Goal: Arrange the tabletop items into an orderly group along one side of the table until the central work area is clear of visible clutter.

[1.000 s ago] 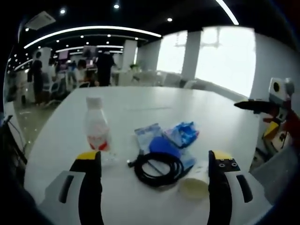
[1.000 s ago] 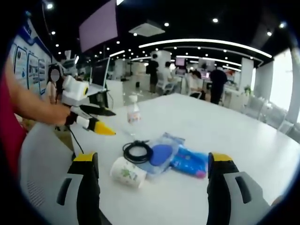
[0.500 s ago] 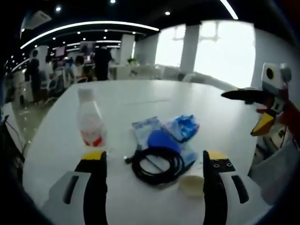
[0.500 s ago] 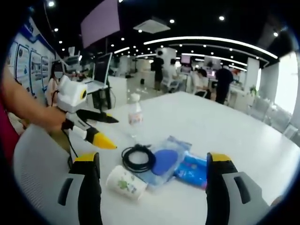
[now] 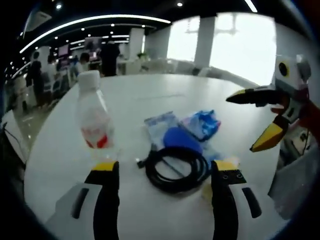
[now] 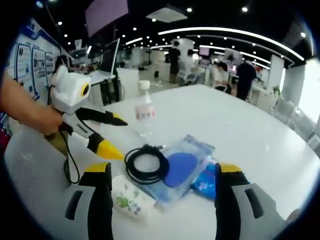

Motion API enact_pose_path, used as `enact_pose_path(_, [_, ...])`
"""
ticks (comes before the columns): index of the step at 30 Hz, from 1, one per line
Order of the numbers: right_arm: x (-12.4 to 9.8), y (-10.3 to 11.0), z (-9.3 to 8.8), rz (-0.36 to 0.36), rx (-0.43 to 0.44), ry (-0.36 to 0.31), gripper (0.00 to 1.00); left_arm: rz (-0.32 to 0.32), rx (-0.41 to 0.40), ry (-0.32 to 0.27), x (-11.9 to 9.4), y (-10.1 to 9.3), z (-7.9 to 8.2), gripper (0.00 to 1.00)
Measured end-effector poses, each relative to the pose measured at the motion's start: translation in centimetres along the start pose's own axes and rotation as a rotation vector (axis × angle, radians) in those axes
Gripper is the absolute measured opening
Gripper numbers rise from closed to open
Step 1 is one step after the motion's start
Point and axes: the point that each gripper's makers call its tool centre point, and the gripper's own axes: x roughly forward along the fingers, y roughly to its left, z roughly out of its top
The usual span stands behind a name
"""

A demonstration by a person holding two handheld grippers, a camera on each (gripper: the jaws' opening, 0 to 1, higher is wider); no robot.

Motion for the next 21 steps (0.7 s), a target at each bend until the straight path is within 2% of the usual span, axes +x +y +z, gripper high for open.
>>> enact_pose_path(4, [1.1,0.0,-0.9,0.011,0.007,0.029,0.76,0.008,0.002,0.022,0.5,0.4,-0.5,0.69])
enact_pose_path(9, [2.5,-0.3,-1.6,0.01,0.016,0.055,0.74,0.026,-0.01,0.043,1.0,1.2,-1.1,0.63])
enact_pose_path(16, [4.3,-0.3,-2.1,0.02,0.068,0.071,0.7,0.025,-0.002,0.077,1.9,1.2,-2.1,0.56])
enact_pose_path(21, [5.4,-0.1,-2.7,0.027,0.073,0.089,0.63,0.027,0.011,0.086,2.5,1.4,-2.3,0.53])
